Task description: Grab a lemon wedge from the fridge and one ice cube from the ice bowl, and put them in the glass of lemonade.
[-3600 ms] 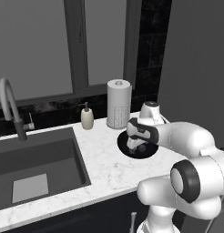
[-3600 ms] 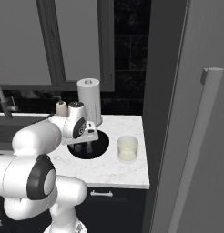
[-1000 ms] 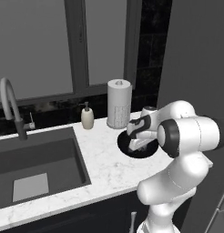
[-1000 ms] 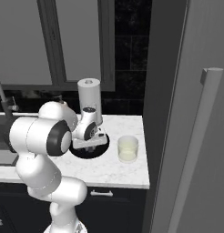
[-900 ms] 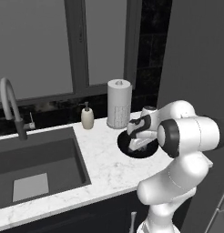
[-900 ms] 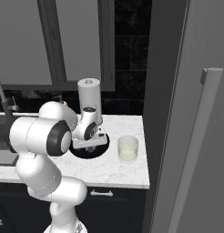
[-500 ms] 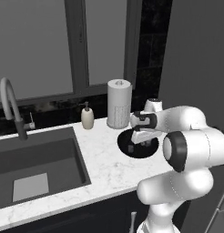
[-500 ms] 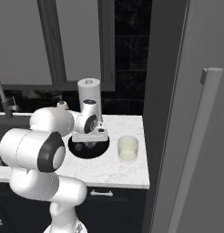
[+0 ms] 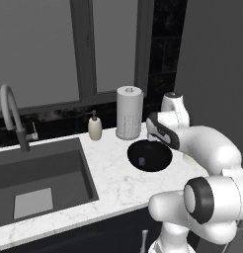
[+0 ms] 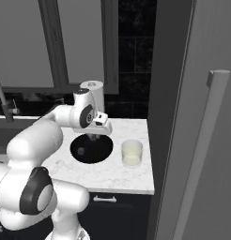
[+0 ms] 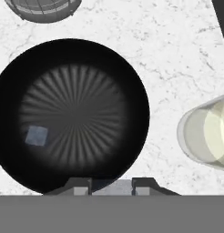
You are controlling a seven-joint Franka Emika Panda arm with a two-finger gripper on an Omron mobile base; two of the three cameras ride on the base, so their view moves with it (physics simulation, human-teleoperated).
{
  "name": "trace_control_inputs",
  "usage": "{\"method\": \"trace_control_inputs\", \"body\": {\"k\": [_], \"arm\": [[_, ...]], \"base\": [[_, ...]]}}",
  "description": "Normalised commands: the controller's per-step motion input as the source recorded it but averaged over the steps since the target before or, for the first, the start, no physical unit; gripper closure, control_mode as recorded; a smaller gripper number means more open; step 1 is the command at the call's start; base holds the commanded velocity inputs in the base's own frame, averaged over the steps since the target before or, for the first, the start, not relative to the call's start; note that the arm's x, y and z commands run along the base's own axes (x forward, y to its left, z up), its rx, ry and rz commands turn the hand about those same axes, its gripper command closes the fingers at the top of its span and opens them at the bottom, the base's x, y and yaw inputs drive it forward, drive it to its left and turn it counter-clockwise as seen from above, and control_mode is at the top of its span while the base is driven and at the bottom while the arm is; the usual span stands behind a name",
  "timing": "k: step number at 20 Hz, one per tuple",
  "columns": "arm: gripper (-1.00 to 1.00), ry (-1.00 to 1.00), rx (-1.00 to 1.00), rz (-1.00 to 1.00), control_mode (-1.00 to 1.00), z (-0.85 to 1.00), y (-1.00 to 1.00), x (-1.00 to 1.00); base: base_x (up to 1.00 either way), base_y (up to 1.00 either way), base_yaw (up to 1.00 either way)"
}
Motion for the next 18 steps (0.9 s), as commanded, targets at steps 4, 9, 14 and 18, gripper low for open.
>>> {"method": "trace_control_inputs", "body": {"k": [4, 9, 14, 18], "arm": [[1.0, -0.11, -0.08, -0.41, -1.0, 0.56, -0.69, 0.0], [1.0, -0.03, 0.01, -0.28, -1.0, 0.38, -0.84, 0.0], [1.0, 0.02, 0.03, -0.06, -1.0, 0.0, -0.39, 0.0], [1.0, 0.0, 0.0, 0.0, -1.0, 0.0, -0.13, 0.0]], "base": [[0.0, 0.0, 0.0], [0.0, 0.0, 0.0], [0.0, 0.0, 0.0], [0.0, 0.0, 0.0]]}}
